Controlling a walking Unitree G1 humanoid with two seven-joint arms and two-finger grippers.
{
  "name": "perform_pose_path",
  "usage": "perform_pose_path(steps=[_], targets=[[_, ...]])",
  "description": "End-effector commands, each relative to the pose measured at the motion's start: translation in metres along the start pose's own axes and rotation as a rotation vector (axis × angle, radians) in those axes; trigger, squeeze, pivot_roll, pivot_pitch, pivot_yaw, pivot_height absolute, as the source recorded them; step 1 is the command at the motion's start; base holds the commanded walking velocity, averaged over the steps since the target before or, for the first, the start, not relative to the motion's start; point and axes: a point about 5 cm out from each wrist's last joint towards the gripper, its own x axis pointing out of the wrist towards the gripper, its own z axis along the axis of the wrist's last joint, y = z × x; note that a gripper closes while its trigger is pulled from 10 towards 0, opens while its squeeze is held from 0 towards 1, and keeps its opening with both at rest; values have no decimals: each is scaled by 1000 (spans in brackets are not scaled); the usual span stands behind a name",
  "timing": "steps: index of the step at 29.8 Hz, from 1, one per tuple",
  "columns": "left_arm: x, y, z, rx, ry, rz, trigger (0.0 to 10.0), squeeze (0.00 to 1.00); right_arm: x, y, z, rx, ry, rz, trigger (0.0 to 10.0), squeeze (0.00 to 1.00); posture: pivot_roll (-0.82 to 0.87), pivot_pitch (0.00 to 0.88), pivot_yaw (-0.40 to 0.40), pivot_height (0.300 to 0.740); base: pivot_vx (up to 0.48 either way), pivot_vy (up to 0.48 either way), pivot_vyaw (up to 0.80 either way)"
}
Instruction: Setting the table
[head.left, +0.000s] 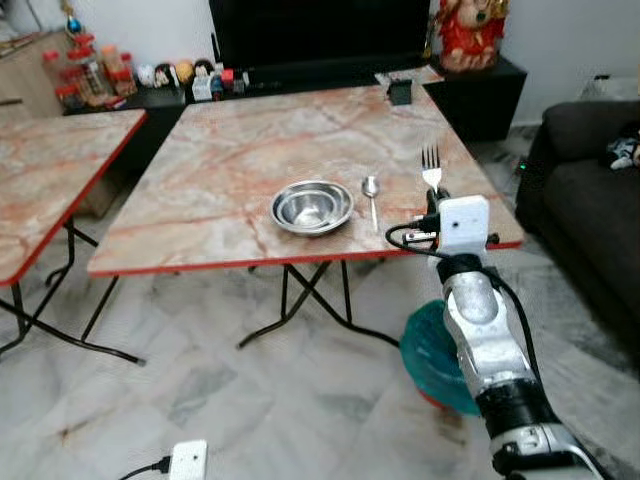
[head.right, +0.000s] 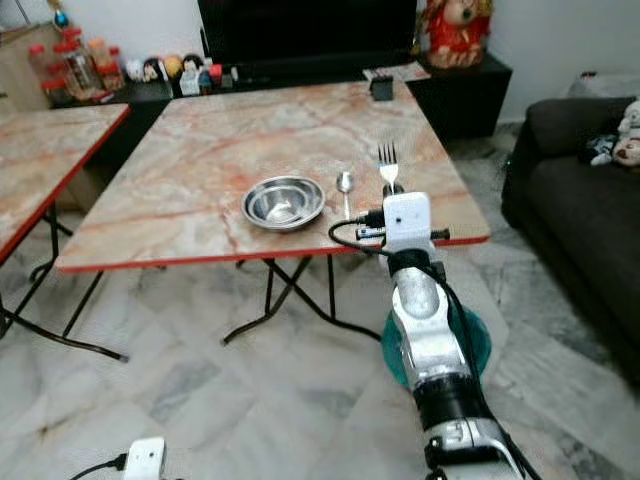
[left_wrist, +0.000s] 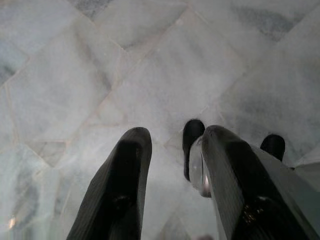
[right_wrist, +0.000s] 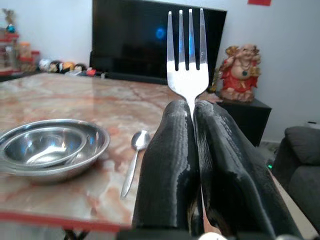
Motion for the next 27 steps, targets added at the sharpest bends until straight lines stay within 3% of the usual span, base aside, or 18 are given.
perform_pose_path(steps=[1, 6, 17, 21, 27], targets=[[-1, 7, 1, -24, -10, 24, 10000, 0, 3, 4, 6, -1, -18, 12, 10000, 0, -10, 10, 87, 740, 0, 0, 0], [0, 7, 3, -18, -10, 22, 10000, 0, 3, 3, 5, 1, -13, 6, 10000, 0, -13, 7, 87, 740, 49, 0, 0], [0, 6, 3, -16, -9, 24, 10000, 0, 5, 1, 1, 3, 34, -14, 10000, 0, -14, 5, 83, 740, 315, 0, 0], [0, 6, 3, -17, -7, 24, 10000, 0, 5, 2, -1, 6, 40, -10, 10000, 0, -14, 4, 82, 740, 329, 0, -731], [0, 6, 2, -13, -5, 26, 10000, 0, 5, 2, 0, -4, 36, -9, 10000, 0, -15, 4, 82, 740, 333, 0, 0]])
